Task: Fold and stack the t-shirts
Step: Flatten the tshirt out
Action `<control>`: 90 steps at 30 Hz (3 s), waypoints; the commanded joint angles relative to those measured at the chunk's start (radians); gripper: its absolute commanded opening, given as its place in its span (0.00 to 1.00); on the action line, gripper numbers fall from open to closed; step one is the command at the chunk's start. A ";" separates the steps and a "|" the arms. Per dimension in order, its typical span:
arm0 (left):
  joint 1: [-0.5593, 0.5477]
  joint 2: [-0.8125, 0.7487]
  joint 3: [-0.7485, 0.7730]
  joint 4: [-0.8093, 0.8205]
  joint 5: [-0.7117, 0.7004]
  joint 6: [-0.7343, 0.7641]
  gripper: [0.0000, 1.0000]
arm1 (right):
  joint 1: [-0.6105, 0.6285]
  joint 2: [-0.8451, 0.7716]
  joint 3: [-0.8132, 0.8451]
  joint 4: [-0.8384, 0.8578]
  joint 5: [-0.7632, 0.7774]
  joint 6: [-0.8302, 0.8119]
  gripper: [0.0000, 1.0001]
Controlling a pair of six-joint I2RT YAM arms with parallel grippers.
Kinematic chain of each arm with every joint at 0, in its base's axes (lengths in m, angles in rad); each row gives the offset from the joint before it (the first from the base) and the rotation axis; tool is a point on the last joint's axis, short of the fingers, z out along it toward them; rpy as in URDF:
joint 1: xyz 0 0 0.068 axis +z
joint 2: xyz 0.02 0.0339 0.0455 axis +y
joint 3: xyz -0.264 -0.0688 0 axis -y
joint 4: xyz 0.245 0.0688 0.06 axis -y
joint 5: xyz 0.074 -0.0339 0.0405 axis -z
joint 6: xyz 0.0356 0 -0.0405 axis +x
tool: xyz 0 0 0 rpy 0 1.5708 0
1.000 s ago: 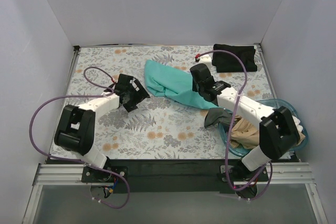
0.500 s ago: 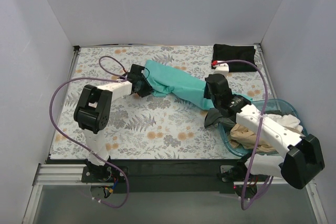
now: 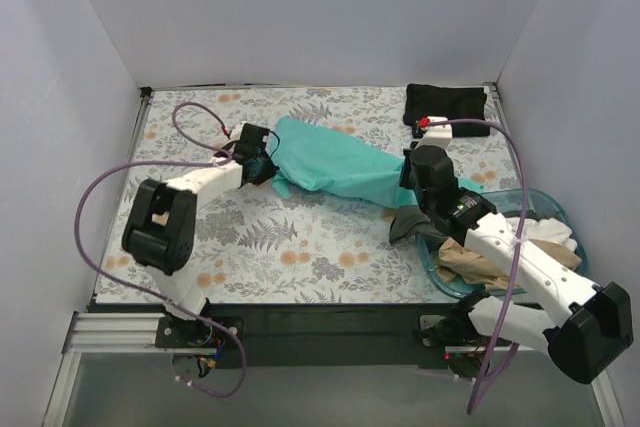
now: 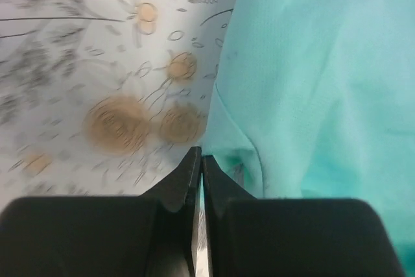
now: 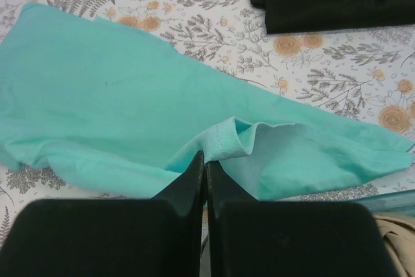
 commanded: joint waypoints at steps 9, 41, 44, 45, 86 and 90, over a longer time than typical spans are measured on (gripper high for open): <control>-0.012 -0.708 -0.054 -0.211 -0.343 -0.051 0.00 | -0.010 -0.256 0.111 0.045 0.022 -0.131 0.01; -0.017 -0.646 0.639 -0.064 -0.386 0.409 0.00 | -0.010 -0.003 0.785 0.085 -0.155 -0.433 0.01; -0.003 -0.513 0.642 0.003 -0.430 0.478 0.00 | -0.022 0.098 0.792 0.143 -0.105 -0.483 0.01; 0.012 -0.477 0.656 0.009 -0.420 0.490 0.00 | -0.032 0.152 0.802 0.172 -0.114 -0.488 0.01; 0.307 -0.777 -0.395 -0.486 -0.154 -0.347 0.98 | -0.197 0.163 -0.229 0.353 -0.665 0.038 0.98; 0.307 -0.808 -0.364 -0.532 -0.133 -0.294 0.98 | -0.197 0.111 -0.199 0.283 -0.618 0.035 0.98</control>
